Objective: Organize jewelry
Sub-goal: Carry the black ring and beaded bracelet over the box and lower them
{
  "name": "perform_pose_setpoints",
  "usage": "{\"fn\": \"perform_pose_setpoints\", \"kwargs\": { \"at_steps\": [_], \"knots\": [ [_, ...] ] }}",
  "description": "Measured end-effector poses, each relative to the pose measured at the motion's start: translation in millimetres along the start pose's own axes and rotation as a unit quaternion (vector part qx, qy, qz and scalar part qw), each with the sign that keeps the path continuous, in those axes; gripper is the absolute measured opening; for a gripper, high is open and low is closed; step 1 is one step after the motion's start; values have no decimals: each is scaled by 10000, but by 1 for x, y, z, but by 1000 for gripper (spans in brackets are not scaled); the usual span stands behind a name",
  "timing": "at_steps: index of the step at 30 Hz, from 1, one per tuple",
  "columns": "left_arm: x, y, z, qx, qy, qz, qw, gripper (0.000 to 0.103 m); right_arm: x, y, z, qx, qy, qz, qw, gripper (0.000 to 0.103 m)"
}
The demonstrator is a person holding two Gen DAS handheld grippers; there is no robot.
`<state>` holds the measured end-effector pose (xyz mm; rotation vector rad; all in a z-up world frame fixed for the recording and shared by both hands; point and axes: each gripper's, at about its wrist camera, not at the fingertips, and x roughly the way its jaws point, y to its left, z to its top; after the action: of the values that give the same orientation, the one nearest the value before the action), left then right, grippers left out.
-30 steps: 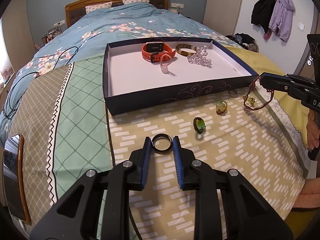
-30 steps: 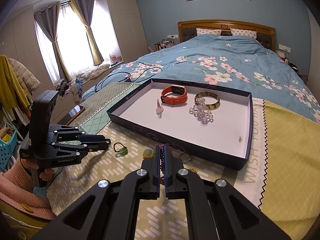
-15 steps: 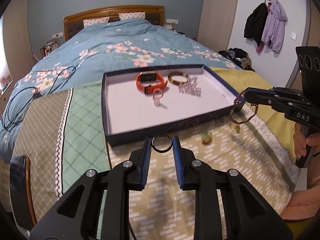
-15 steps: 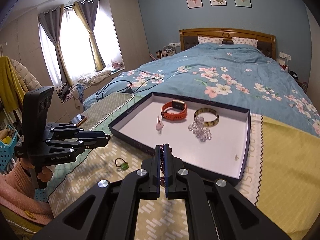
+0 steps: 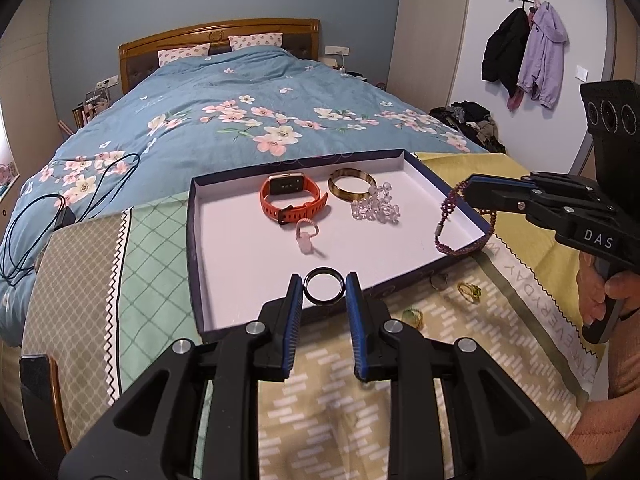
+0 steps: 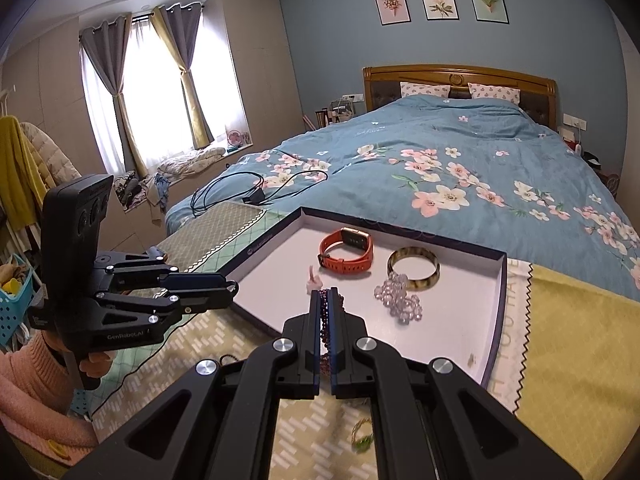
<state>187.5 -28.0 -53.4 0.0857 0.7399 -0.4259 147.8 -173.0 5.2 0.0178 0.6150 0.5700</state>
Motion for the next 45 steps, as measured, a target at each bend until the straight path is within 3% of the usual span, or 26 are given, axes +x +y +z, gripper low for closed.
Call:
{"fn": "perform_pose_setpoints", "kwargs": {
  "at_steps": [34,45],
  "knots": [
    [76,8,22,57,490,9,9988,22,63,-32,17,506,266,203,9982,2],
    [99,12,24,-54,718,32,9974,22,80,-47,8,676,516,10,9964,2]
  ]
}}
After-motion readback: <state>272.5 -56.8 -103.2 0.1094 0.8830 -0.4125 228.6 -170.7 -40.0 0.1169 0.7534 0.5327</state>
